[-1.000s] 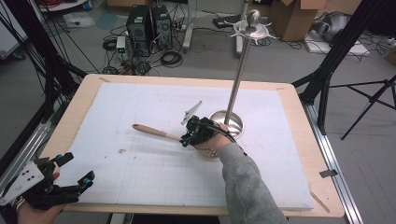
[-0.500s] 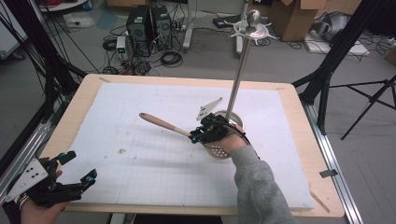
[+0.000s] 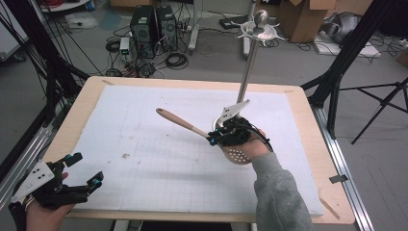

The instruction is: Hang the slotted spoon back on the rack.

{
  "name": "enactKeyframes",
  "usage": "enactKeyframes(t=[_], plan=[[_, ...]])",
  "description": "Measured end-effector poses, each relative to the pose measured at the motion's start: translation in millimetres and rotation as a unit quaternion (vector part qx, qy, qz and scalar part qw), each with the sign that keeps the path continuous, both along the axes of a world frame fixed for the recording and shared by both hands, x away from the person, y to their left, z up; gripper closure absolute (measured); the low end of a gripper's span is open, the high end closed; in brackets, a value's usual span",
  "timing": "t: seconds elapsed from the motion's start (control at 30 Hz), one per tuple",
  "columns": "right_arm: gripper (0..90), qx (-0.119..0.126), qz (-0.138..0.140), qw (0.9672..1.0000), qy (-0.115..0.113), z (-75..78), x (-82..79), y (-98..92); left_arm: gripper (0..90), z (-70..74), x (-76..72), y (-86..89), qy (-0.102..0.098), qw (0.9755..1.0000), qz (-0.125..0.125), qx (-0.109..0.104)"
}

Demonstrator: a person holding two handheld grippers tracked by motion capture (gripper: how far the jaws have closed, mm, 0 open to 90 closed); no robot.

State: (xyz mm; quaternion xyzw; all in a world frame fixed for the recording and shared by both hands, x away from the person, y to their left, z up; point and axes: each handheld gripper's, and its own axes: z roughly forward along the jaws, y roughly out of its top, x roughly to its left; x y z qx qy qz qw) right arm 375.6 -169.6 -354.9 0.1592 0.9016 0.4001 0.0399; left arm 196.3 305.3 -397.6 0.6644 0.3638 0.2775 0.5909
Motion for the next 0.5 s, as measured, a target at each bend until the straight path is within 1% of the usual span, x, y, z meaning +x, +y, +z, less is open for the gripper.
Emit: enactKeyframes(t=[0.1,0.2,0.23,0.27,0.3,0.33,0.37,0.43,0.5], plan=[[77.9,0.011,-0.006,0.9999,-0.004,4.5,-3.9,-9.0,2.5,0.5,3.0,-2.2,0.0,1.0,-0.003,-0.001],[77.9,0.015,-0.008,0.9998,-0.006,6.7,-5.9,-13.8,2.5,0.9,4.8,-3.0,-0.001,1.0,-0.005,-0.002],[77.9,0.018,-0.011,0.9997,-0.01,8.3,-7.7,-18.7,2.6,1.0,5.6,-3.5,-0.001,1.0,-0.005,-0.003],[77.9,0.018,-0.011,0.9997,-0.01,8.3,-7.7,-18.7,2.6,1.0,6.6,-3.8,-0.002,1.0,-0.006,-0.003],[77.8,0.026,-0.015,0.9995,-0.005,9.4,-9.7,-23.5,2.5,1.2,8.1,-4.8,-0.002,1.0,-0.008,-0.002],[77.8,0.026,-0.015,0.9995,-0.005,9.4,-9.7,-23.5,2.6,1.2,8.1,-4.8,-0.002,1.0,-0.008,-0.002],[77.8,0.031,-0.017,0.9994,-0.005,10.3,-12.4,-27.3,2.5,1.1,9.8,-6.2,-0.002,1.0,-0.008,-0.003],[77.9,0.032,-0.016,0.9994,-0.005,10.6,-13.2,-28.4,2.5,1.2,10.9,-7.0,-0.002,0.9999,-0.01,-0.002],[77.8,0.041,-0.02,0.999,-0.006,12.1,-16.0,-33.2,2.5,1.1,12.4,-8.5,-0.002,0.9999,-0.012,-0.002]])
